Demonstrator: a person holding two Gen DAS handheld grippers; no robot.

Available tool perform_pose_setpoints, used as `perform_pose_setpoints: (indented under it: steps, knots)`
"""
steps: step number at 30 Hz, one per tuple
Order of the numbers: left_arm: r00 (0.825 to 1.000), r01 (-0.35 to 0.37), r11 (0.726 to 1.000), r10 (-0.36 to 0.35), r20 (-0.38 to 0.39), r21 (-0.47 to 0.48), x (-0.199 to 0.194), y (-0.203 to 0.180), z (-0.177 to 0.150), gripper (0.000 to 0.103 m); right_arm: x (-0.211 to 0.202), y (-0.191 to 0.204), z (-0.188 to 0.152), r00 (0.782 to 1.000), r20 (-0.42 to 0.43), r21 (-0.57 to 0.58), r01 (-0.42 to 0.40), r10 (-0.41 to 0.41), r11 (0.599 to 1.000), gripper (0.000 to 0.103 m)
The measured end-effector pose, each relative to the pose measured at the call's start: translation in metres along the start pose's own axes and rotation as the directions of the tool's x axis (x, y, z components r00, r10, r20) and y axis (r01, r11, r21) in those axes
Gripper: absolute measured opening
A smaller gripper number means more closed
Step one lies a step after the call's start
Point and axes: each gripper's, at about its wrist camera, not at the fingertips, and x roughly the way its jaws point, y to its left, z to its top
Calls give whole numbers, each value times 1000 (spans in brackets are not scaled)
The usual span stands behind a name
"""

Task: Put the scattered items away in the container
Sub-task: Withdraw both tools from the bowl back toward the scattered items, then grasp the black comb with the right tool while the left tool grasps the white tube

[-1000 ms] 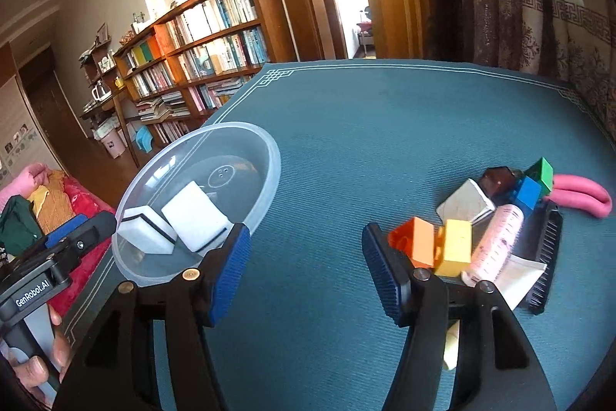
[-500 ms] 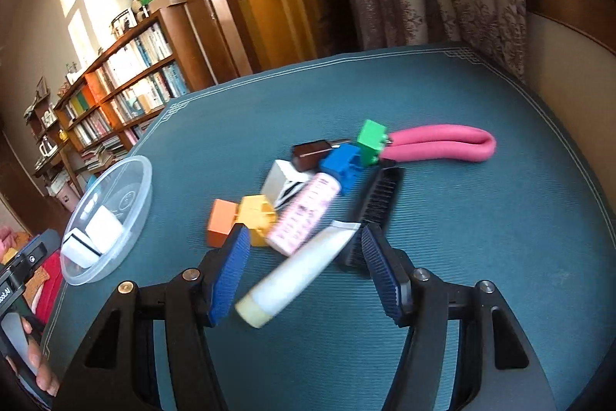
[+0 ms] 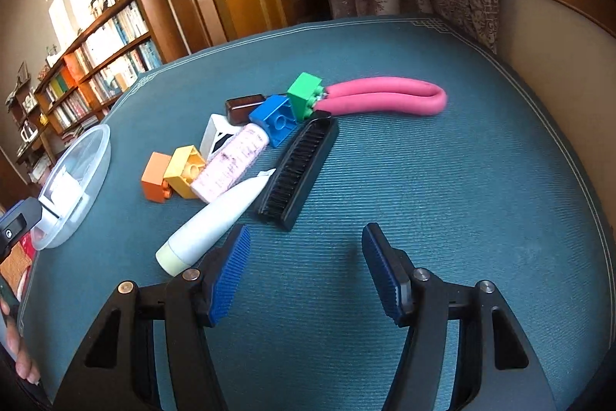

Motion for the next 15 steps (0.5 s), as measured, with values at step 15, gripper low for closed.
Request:
perform_pose_setpoints:
  steps: [15]
  knots:
    - [999,12,1000,-11,-32,8,6,-6,-4,91,44,11,30,995,-13,-89,101,-103,991,64]
